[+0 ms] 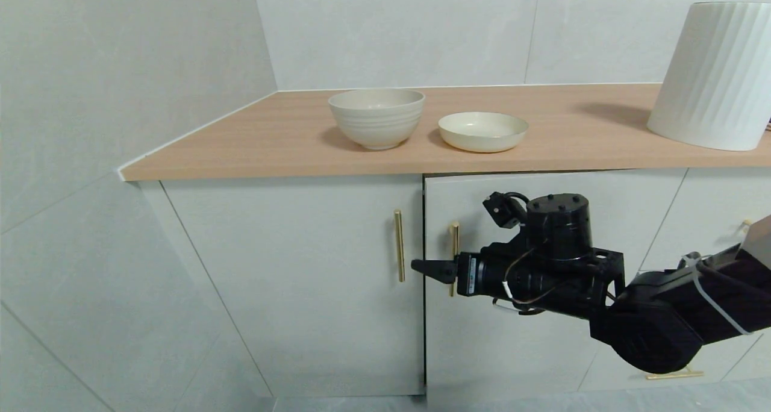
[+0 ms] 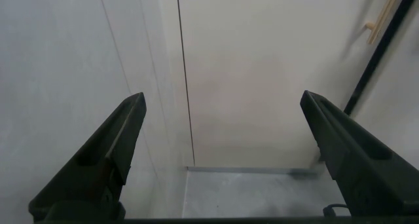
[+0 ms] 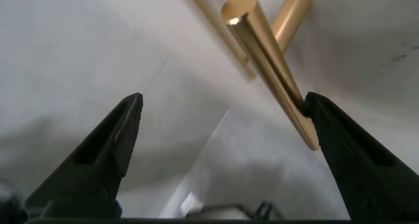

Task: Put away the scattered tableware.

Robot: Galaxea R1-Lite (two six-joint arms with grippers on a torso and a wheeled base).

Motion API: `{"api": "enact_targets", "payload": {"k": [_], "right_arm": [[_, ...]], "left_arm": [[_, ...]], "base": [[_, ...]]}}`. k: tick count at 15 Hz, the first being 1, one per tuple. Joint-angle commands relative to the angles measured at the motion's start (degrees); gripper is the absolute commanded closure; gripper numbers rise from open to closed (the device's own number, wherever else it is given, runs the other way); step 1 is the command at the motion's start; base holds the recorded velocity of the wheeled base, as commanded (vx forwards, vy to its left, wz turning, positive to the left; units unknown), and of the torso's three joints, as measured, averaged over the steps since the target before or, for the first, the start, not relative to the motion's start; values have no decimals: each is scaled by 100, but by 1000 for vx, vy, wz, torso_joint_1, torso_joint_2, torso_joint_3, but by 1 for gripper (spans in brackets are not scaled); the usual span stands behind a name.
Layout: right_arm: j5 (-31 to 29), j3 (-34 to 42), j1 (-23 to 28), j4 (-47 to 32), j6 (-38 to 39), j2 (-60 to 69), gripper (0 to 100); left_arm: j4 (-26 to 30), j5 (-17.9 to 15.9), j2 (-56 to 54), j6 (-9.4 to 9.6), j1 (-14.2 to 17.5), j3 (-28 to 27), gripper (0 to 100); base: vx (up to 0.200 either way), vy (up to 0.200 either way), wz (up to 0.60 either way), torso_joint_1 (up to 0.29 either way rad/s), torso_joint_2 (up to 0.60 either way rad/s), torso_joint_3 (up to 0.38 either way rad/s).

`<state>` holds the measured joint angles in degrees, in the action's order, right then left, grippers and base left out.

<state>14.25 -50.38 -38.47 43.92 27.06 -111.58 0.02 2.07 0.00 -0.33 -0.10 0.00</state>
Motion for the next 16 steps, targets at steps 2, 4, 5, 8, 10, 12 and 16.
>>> {"api": "enact_targets", "payload": {"k": [2,4,5,8,10,12,16], "right_arm": [[342,530,-2,-7,-34,523,0],[359,591,-2,-7,-34,638,0],[368,670,-2,-15,-34,743,0],[517,872,-2,-15,-43,954,0],[579,890,-2,-15,-52,936,0],[588,908,-11,-15,-52,928,0],[588,908,-81,-15,-52,892,0]], "left_arm": [[-2,4,9,-2,1,0,0],[6,4,9,-11,1,0,0],[-2,4,9,-11,1,0,0],[6,4,9,-2,1,0,0],[6,4,9,-2,1,0,0],[-2,4,9,-2,1,0,0],[-2,4,9,-2,1,0,0]], "base": [[0,0,0,0,0,0],[0,0,0,0,0,0],[0,0,0,0,0,0],[0,0,0,0,0,0],[0,0,0,0,0,0],[0,0,0,0,0,0],[0,0,0,0,0,0]]}}
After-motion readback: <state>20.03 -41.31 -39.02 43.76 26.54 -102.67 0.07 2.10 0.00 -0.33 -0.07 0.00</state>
